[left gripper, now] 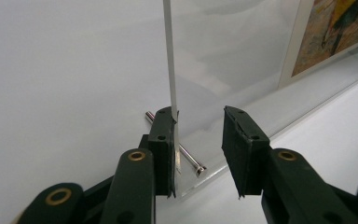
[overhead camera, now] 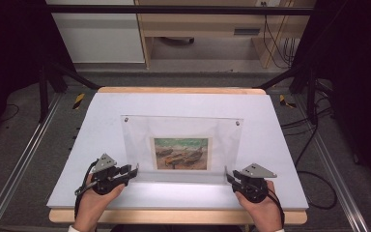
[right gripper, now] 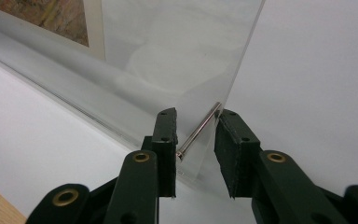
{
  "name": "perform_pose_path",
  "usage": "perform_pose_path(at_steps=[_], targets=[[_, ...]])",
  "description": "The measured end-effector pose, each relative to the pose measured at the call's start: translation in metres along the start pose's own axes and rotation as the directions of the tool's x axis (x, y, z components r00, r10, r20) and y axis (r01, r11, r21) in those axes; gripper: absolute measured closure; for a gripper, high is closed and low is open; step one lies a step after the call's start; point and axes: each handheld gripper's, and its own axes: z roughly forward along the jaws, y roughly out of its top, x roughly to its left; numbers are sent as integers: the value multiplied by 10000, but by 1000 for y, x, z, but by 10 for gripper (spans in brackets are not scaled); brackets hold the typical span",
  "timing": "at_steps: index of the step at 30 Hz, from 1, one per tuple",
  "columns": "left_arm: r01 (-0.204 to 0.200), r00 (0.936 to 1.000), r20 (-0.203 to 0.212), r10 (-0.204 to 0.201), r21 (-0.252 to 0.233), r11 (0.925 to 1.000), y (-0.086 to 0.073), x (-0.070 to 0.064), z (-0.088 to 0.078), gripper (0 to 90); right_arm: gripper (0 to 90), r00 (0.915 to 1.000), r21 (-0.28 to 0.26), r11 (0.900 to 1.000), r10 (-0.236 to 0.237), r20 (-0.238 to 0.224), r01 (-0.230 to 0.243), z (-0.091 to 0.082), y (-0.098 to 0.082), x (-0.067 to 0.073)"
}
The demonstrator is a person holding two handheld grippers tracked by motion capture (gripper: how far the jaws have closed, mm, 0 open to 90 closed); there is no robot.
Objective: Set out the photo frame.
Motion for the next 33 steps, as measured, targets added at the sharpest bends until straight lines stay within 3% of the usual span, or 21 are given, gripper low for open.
perform_pose_path(at_steps=[18,33], targets=[[-155,9998,-115,157,179,9997,0,-2,2,632,697,9998,109,9998,-191,0,191,0,-2,1],[-248,9995,-178,252,260,9994,0,-3,2,630,698,10000,218,9997,-90,-36,91,-1,-3,2]])
